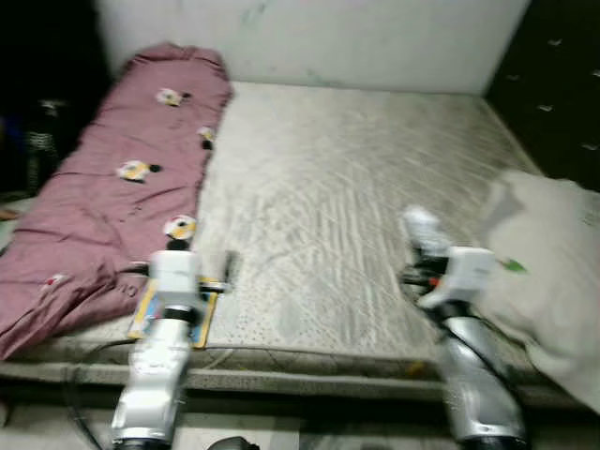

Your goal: Clean up the room

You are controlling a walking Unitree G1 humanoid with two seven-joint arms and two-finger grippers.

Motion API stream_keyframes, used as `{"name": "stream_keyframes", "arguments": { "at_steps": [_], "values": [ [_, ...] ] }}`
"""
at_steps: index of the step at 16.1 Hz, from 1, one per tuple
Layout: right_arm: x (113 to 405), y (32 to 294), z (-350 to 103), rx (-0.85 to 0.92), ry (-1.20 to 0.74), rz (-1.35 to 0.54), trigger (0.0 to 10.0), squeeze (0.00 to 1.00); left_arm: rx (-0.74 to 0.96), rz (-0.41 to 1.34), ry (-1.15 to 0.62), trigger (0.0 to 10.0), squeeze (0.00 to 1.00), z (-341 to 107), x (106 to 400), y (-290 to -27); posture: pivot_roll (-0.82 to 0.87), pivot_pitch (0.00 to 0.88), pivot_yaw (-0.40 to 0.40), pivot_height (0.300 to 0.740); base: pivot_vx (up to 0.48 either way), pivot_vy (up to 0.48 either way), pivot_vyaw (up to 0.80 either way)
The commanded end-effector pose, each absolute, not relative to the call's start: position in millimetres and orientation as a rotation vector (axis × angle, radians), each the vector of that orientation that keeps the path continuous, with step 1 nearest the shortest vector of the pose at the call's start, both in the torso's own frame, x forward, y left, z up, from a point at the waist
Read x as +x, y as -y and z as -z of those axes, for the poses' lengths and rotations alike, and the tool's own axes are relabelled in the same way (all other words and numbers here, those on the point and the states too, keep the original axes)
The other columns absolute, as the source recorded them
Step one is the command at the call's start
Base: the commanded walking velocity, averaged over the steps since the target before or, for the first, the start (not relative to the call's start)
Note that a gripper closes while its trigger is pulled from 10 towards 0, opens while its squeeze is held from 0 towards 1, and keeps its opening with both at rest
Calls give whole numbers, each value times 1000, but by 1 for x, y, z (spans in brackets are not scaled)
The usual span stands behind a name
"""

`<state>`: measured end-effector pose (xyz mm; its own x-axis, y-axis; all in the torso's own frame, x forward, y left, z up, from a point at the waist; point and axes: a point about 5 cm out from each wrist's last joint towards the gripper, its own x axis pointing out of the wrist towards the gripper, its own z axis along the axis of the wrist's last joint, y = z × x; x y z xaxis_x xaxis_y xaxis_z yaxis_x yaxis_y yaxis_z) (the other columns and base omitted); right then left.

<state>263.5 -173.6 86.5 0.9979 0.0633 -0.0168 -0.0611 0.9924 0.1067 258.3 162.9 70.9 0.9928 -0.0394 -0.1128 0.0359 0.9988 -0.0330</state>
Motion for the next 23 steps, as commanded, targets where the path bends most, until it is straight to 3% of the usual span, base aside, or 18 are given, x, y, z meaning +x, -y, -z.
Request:
{"name": "stream_keyframes", "arguments": {
  "at_steps": [1, 7, 16, 23],
  "values": [
    [263, 184, -88, 88, -22, -33, 10000, 0, -50, 57, -110, 10000, 0, -73, 260, -155, -27, 0, 17, 740, 0, 352, -619],
    [263, 183, -87, 82, -26, -42, 10000, 0, -53, 59, -109, 10000, 0, -72, 260, -153, -28, 0, 14, 740, 0, 388, -286],
    [262, 181, -87, 77, -32, -56, 10000, 0, -70, 93, -99, 10000, 0, -73, 255, -154, -26, 0, 8, 740, 0, 0, 0],
    [263, 181, -87, 74, -30, -59, 10000, 0, -82, 113, -97, 10000, 0, -74, 255, -151, -28, 0, 7, 740, 303, 0, 0]
  ]
}}
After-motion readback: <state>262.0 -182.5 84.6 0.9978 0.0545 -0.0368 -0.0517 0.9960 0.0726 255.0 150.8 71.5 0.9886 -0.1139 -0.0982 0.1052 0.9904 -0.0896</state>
